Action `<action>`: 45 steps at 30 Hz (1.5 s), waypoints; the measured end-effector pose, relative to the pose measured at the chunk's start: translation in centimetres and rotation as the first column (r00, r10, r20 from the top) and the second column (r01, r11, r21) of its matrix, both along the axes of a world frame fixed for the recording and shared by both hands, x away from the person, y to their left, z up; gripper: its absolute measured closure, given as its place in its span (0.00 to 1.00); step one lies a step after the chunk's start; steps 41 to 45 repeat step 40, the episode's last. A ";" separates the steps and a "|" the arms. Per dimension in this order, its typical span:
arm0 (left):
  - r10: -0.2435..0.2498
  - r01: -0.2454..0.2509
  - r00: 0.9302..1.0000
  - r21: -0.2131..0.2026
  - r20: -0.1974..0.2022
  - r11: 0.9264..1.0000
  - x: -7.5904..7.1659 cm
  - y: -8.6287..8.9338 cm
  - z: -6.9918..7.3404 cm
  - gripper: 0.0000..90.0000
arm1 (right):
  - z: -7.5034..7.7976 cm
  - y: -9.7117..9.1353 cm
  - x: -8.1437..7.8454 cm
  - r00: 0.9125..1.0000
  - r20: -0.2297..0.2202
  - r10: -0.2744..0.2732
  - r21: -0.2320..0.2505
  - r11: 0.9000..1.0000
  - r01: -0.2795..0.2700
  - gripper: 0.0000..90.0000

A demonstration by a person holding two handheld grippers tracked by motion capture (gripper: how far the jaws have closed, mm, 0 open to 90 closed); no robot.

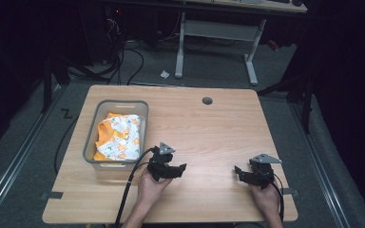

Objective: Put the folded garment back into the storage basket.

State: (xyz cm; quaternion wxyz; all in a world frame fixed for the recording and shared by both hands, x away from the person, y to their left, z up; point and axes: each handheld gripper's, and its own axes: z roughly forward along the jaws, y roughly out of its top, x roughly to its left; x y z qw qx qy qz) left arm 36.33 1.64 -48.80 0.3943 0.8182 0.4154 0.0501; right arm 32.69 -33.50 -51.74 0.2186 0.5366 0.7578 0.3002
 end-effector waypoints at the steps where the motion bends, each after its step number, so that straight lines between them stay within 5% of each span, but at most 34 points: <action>1: 0.001 -0.001 1.000 0.004 -0.003 1.000 0.0 -0.1 -0.2 0.39 | 0.0 0.0 0.0 1.000 0.000 0.000 0.000 1.000 0.000 0.31; 12: 0.015 -0.014 1.000 0.059 -0.013 0.998 -0.3 -0.8 -2.4 0.39 | 0.0 0.0 0.0 1.000 0.000 0.000 0.000 1.000 0.000 0.31; 18: 0.034 -0.035 0.999 0.064 0.029 0.997 -0.5 -0.9 -2.8 0.39 | 0.0 0.0 0.0 1.000 0.000 -0.001 0.001 1.000 0.001 0.31; 26: 0.027 -0.049 0.987 0.133 0.159 0.990 -1.5 -1.6 -3.5 0.38 | 0.0 0.0 0.0 1.000 0.000 0.000 0.001 1.000 0.000 0.31; 45: 0.037 -0.058 0.987 0.131 0.155 0.990 -1.5 -1.6 -3.6 0.36 | 0.0 0.0 0.0 1.000 0.000 0.000 0.001 1.000 0.000 0.31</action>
